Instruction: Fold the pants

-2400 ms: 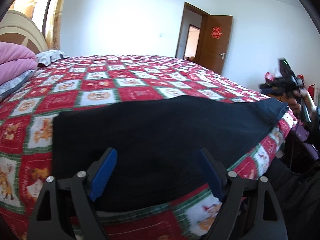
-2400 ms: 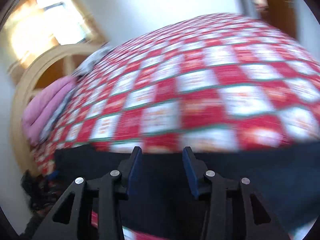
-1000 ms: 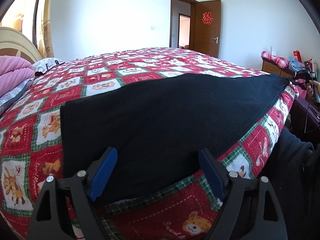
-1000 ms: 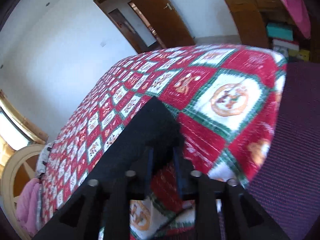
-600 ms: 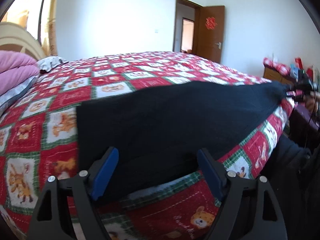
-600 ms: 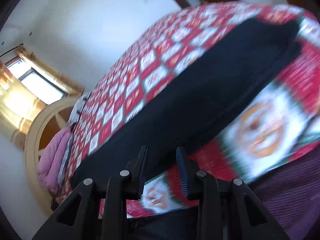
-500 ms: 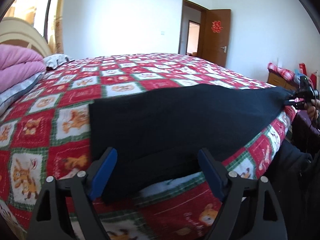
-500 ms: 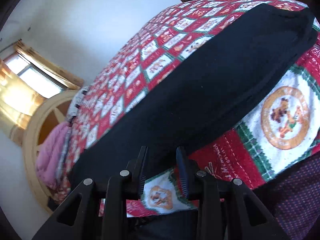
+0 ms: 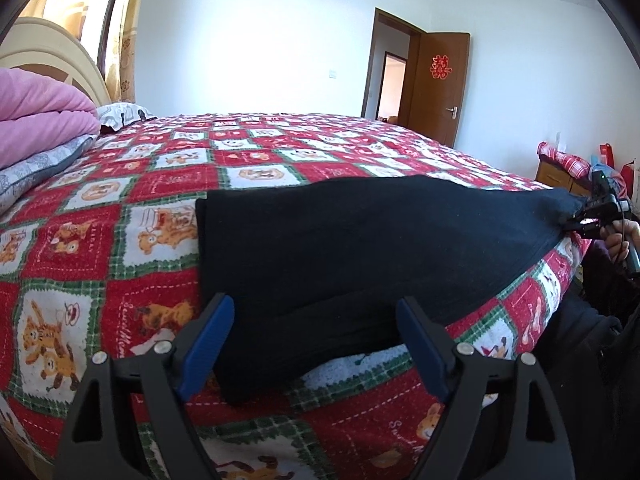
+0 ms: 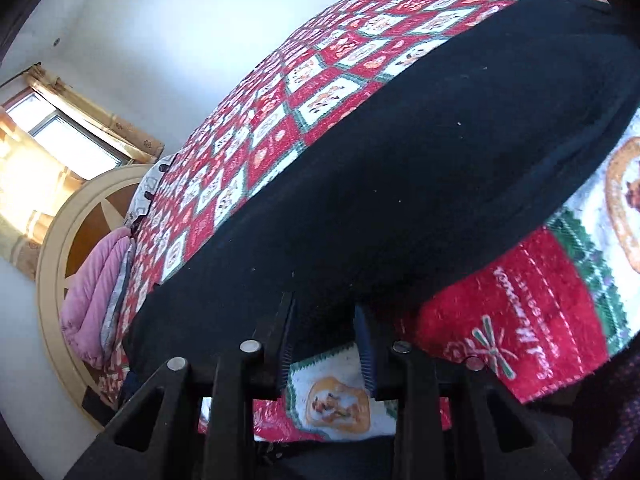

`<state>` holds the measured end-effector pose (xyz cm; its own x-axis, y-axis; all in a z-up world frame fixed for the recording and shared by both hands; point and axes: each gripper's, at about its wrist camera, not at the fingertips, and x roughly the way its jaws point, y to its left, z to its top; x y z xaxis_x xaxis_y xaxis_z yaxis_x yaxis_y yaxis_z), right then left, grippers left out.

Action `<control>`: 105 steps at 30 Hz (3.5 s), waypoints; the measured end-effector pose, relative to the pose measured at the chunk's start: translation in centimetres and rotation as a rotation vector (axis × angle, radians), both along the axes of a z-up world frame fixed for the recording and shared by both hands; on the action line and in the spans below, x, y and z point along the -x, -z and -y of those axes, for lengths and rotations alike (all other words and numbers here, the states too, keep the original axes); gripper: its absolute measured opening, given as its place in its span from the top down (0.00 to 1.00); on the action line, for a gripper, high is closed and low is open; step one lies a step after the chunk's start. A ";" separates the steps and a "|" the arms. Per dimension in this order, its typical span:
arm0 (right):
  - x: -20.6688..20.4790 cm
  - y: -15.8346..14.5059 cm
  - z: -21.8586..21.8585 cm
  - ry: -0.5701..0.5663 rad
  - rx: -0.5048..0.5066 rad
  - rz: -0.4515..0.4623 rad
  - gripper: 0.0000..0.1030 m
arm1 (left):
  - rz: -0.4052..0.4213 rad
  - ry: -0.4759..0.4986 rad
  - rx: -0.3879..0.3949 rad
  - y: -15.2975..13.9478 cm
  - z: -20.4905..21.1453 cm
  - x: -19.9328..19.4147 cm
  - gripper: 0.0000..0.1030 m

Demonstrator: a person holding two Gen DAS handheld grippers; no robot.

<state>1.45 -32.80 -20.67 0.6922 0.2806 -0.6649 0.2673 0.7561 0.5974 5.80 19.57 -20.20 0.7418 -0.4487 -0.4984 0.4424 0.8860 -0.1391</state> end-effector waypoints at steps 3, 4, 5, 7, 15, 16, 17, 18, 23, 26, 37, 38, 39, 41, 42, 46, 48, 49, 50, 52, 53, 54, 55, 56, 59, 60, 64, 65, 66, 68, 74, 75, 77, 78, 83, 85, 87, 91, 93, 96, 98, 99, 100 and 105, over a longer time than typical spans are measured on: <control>0.3 0.1 -0.1 -0.005 0.007 -0.003 0.97 | 0.000 -0.011 0.004 0.1 -0.4 -0.1 0.17; 0.6 -0.2 -0.2 -0.010 0.012 0.002 0.97 | -0.001 -0.025 0.000 0.1 -0.6 -0.1 0.16; 0.8 -0.6 -0.5 -0.015 0.022 0.009 0.97 | -0.010 -0.055 -0.011 0.3 -1.0 -0.3 0.12; 1.4 -1.5 -1.0 -0.029 0.045 0.034 0.97 | -0.062 -0.110 0.017 1.2 -2.5 -1.0 0.03; 0.6 0.6 -1.3 -0.057 0.107 -0.044 0.97 | -0.051 -0.110 0.048 0.8 -2.9 -0.6 0.03; 0.6 0.2 -1.5 -0.062 0.120 -0.040 0.96 | -0.050 -0.112 0.049 0.6 -3.0 -0.5 0.03; 0.8 0.0 -1.5 -0.064 0.121 -0.038 0.96 | -0.046 -0.116 0.046 0.5 -3.1 -0.5 0.03; 0.9 -0.2 -1.6 -0.065 0.122 -0.043 0.95 | -0.037 -0.122 0.043 0.1 -3.1 -0.5 0.03; 2.7 -1.7 -1.4 -0.025 0.240 -0.035 0.95 | -0.007 -0.199 0.043 -1.3 -4.3 -0.6 0.03; 3.5 -3.5 -1.3 0.028 0.327 0.000 0.95 | -0.010 -0.211 0.035 -1.4 -4.3 -0.9 0.03; -1.6 -0.6 -7.4 -0.184 0.470 -0.060 0.95 | -0.065 -0.266 -0.061 0.5 -3.7 -1.6 0.00; -1.8 -0.1 -7.5 -0.190 0.486 -0.069 0.95 | -0.071 -0.274 -0.043 0.5 -4.0 -1.6 0.00; -1.7 0.1 -7.6 -0.194 0.499 -0.061 0.95 | -0.072 -0.283 -0.032 0.4 -4.2 -1.5 0.00; -1.6 -0.2 -7.4 -0.200 0.499 -0.054 0.95 | -0.058 -0.315 -0.022 -0.2 -4.4 -1.5 0.00; -1.6 -0.5 -7.3 -0.200 0.492 -0.053 0.95 | -0.052 -0.325 -0.020 -0.5 -4.2 -1.5 0.00; -1.4 -1.5 -8.0 -0.189 0.530 -0.053 0.95 | 0.025 -0.325 -0.027 -3.0 -2.8 -1.3 0.00; -1.3 -2.3 -9.1 -0.212 0.568 -0.031 0.95 | 0.047 -0.313 -0.038 -4.1 -1.6 -1.6 0.00; -1.4 -2.5 -9.7 -0.227 0.579 -0.018 0.95 | 0.052 -0.301 -0.040 -4.6 -0.8 -1.8 0.00; -1.8 -3.0 -10.6 -0.249 0.587 -0.001 0.95 | 0.058 -0.277 -0.040 -5.1 0.4 -2.0 0.00; -3.0 -3.8 -12.0 -0.284 0.576 0.025 0.95 | 0.060 -0.248 -0.062 -5.5 2.3 -2.5 0.00; -3.8 -4.3 -12.8 -0.303 0.563 0.044 0.95 | 0.060 -0.239 -0.080 -5.5 3.4 -2.8 0.00; -4.8 -4.9 -13.8 -0.327 0.545 0.073 0.95 | 0.054 -0.230 -0.100 -5.4 4.5 -3.1 0.00; -5.8 -5.5 -14.8 -0.354 0.519 0.102 0.95 | 0.045 -0.230 -0.120 -5.1 5.5 -3.6 0.00; -6.9 -6.0 -15.9 -0.376 0.497 0.122 0.95 | 0.036 -0.231 -0.130 -4.8 6.0 -3.9 0.00; -10.7 -7.2 -19.2 -0.456 0.395 0.169 0.95 | 0.005 -0.232 -0.141 -3.7 6.8 -4.9 0.00; -12.3 -7.4 -20.4 -0.480 0.359 0.174 0.95 | -0.005 -0.236 -0.141 -3.3 6.7 -5.1 0.00; -17.5 -7.0 -24.6 -0.548 0.280 0.163 0.95 | -0.056 -0.265 -0.123 -1.9 5.2 -5.6 0.00; -18.7 -6.5 -25.6 -0.564 0.268 0.147 0.95 | -0.062 -0.274 -0.109 -1.5 4.6 -5.6 0.00; -19.6 -6.0 -26.2 -0.576 0.258 0.130 0.95 | -0.052 -0.279 -0.108 -1.4 4.4 -5.5 0.00; -21.2 -4.7 -27.5 -0.592 0.239 0.084 0.95 | -0.050 -0.281 -0.114 -0.9 4.0 -5.4 0.00; -23.4 -1.6 -28.0 -0.600 0.088 0.007 0.95 | -0.065 -0.287 -0.034 0.2 2.7 -5.6 0.00; -23.4 -1.4 -27.9 -0.595 0.074 0.010 0.95 | -0.061 -0.287 -0.043 0.2 2.8 -5.6 0.00; -23.4 -1.2 -27.7 -0.589 0.041 0.015 0.95 | -0.060 -0.290 -0.048 0.2 2.9 -5.6 0.00; -23.5 -1.2 -27.6 -0.586 0.026 0.019 0.95 | -0.062 -0.289 -0.045 0.2 2.9 -5.6 0.00; -23.4 -2.2 -27.6 -0.567 0.036 0.039 0.48 | -0.066 -0.288 -0.044 0.2 2.7 -5.8 0.00; -23.1 -2.6 -28.1 -0.578 0.057 0.055 0.45 | -0.065 -0.286 -0.042 0.2 2.8 -5.8 0.00; -22.8 -2.7 -29.3 -0.606 0.138 0.051 0.46 | -0.064 -0.286 -0.042 0.2 2.8 -5.8 0.00; -22.9 -2.0 -30.0 -0.621 0.158 0.027 0.67 | -0.064 -0.287 -0.041 0.2 2.8 -5.8 0.00; -23.1 -1.6 -29.7 -0.612 0.138 0.023 0.76 | -0.060 -0.286 -0.040 0.3 2.7 -5.8 0.00; -23.1 -1.3 -29.5 -0.610 0.114 0.023 0.92 | -0.053 -0.285 -0.037 0.4 2.7 -5.7 0.00; -23.0 -1.4 -29.5 -0.606 0.124 0.027 0.93 | -0.047 -0.284 -0.035 0.5 2.7 -5.6 0.00; -23.0 -1.5 -29.5 -0.598 0.134 0.033 0.93 | -0.045 -0.283 -0.034 0.5 2.6 -5.6 0.00; -23.0 -1.6 -29.5 -0.587 0.145 0.036 0.94 | -0.043 -0.283 -0.034 0.5 2.6 -5.6 0.00; -23.1 -2.2 -29.0 -0.542 0.151 0.054 0.94 | -0.041 -0.283 -0.032 0.5 2.6 -5.6 0.00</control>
